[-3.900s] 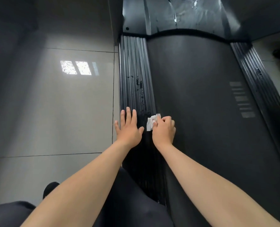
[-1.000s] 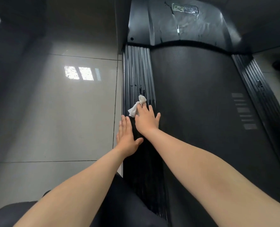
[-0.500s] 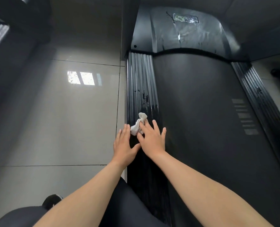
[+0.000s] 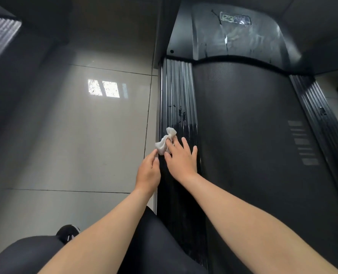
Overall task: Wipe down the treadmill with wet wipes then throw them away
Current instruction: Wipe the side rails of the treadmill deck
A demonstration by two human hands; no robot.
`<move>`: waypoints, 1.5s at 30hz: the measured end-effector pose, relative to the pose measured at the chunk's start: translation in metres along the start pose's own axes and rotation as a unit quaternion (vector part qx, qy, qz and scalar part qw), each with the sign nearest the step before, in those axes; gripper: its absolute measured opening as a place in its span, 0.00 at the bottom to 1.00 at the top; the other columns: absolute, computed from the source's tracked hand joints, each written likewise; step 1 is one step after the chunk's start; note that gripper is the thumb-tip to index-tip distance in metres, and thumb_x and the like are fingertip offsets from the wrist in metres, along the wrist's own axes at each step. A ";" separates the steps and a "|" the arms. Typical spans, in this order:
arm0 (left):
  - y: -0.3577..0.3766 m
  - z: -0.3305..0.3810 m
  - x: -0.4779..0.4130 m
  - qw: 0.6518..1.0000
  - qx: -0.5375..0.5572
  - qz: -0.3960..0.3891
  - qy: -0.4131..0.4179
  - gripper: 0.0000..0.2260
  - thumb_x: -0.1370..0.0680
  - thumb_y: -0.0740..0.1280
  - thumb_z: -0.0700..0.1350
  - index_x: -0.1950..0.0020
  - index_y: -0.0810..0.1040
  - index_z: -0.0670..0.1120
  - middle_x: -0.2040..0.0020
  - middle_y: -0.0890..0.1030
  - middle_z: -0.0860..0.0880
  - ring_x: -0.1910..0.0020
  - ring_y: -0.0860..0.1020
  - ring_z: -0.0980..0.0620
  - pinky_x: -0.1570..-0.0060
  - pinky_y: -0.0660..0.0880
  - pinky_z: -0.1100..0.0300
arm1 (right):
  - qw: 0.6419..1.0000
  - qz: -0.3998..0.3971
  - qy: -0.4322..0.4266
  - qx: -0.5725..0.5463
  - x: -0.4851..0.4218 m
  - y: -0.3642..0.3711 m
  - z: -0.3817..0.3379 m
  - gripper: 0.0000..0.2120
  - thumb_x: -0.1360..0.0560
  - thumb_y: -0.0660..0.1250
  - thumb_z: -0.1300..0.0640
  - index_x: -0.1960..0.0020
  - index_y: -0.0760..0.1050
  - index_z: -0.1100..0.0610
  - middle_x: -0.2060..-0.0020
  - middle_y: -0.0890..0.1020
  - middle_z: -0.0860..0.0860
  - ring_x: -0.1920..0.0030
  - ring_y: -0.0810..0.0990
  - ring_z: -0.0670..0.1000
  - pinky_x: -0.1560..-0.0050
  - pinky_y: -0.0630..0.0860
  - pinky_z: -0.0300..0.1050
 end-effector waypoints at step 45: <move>0.021 -0.011 -0.060 0.993 0.088 -0.058 -0.050 0.21 0.13 0.50 0.51 0.19 0.59 0.59 0.21 0.65 0.55 0.23 0.63 0.54 0.32 0.60 0.63 | 0.973 0.161 -0.017 -0.162 -0.030 0.016 -0.012 0.21 0.17 0.53 0.58 0.25 0.69 0.56 0.27 0.70 0.49 0.24 0.61 0.46 0.19 0.46 0.52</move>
Point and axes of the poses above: each hand's wrist, its own x-axis away from the middle knuckle, its own y-axis out of the palm, z = x × y, the point moved 6 cm from there along -x, towards the middle knuckle
